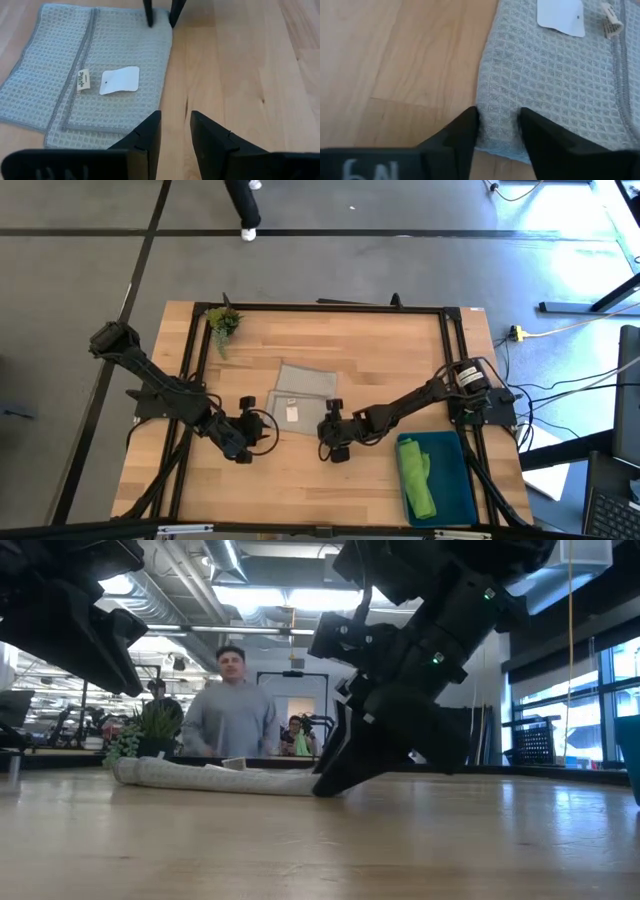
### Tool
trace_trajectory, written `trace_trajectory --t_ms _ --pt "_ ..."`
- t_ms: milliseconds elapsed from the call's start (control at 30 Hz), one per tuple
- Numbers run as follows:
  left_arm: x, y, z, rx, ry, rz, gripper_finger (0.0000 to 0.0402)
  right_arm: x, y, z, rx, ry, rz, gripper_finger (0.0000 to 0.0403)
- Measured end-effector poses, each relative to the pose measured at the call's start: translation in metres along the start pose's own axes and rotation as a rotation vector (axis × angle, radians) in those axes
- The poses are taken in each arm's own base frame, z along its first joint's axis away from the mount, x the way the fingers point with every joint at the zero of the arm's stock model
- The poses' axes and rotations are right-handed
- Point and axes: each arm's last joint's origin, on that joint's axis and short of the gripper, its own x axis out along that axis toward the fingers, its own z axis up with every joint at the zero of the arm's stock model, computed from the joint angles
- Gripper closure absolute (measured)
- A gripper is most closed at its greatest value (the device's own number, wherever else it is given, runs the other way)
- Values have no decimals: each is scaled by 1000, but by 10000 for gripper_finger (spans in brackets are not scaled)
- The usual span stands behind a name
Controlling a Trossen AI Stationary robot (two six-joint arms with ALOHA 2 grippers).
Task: Roll microfiber towels into tight, uniform cylinder then place into a basket
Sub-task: Roll the gray microfiber cloth
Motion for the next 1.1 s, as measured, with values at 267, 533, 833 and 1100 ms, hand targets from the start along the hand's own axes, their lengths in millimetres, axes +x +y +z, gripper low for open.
trace_trajectory --t_ms 267,533,833,1100 --pt "0 0 0 0 0 0 304 1 -1 -1 29 3 18 377" --pt "0 0 0 -1 -1 1 298 3 -4 -2 68 11 34 375" --pt "2 0 -1 35 1 21 260 3 -5 -1 69 -1 35 387" --pt "28 -5 -15 197 110 76 258 3 -5 0 71 -8 33 386"
